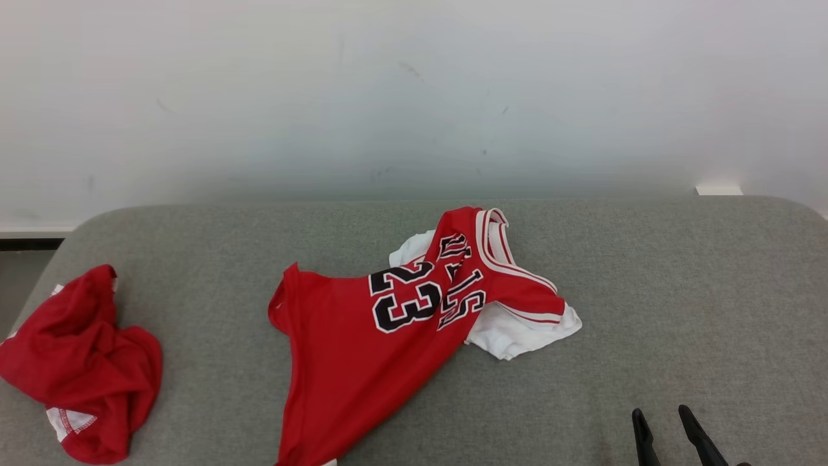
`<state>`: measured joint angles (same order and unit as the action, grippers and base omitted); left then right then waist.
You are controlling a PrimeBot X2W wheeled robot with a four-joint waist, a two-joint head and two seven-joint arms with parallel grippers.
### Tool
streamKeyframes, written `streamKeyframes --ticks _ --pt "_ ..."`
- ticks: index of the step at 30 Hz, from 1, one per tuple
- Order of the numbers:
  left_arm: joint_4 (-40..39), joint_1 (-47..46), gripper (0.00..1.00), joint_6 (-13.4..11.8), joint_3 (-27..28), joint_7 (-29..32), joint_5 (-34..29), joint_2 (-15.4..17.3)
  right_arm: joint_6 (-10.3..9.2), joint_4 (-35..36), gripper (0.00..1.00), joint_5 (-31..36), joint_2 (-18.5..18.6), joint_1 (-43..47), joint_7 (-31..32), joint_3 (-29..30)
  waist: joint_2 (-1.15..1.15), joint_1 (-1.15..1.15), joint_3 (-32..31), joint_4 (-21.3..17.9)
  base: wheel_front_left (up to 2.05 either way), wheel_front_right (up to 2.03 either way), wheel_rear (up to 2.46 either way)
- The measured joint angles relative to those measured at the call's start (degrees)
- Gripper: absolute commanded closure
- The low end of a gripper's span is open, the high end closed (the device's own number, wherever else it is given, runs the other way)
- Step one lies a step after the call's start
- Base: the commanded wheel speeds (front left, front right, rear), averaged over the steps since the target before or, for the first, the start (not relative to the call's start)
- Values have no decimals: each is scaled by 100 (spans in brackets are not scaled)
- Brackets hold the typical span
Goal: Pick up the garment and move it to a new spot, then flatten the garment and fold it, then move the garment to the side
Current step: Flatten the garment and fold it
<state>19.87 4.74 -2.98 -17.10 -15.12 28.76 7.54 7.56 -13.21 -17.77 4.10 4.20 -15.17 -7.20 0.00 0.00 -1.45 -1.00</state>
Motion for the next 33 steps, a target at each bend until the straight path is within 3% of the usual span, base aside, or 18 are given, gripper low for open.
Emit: streamKeyframes --ticks 4,6,8,9,10,17,23,33 --pt "124 96 97 200 332 -1 -185 -138 1 -4 0 -9 3 8 -1 7 0 0 8 -13 0 0 0" --pt "188 163 67 254 500 0 -245 -183 1 -4 0 -9 4 25 -1 23 0 0 6 -19 0 0 0" --pt "234 220 55 297 653 -1 -312 -209 1 -4 0 -9 2 43 0 27 0 0 2 -30 0 0 0" --pt "271 254 18 299 726 0 -337 -223 1 -4 0 -9 2 47 0 31 0 0 -1 -36 0 0 0" --pt "302 289 0 304 779 0 -394 -233 1 -5 0 -9 1 51 0 36 0 0 -2 -44 0 0 0" --pt "334 523 0 270 1334 -1 -407 -277 1 -5 0 -10 -8 60 -1 60 0 0 -16 -106 0 0 0" --pt "-402 527 0 237 1712 -1 -773 -218 1 27 0 -7 -9 72 -1 102 0 0 -31 -166 0 0 0" --pt "-1346 35 0 426 1110 -1 -1528 -307 1 168 0 57 -7 -31 0 -12 0 0 -74 -647 0 0 0"
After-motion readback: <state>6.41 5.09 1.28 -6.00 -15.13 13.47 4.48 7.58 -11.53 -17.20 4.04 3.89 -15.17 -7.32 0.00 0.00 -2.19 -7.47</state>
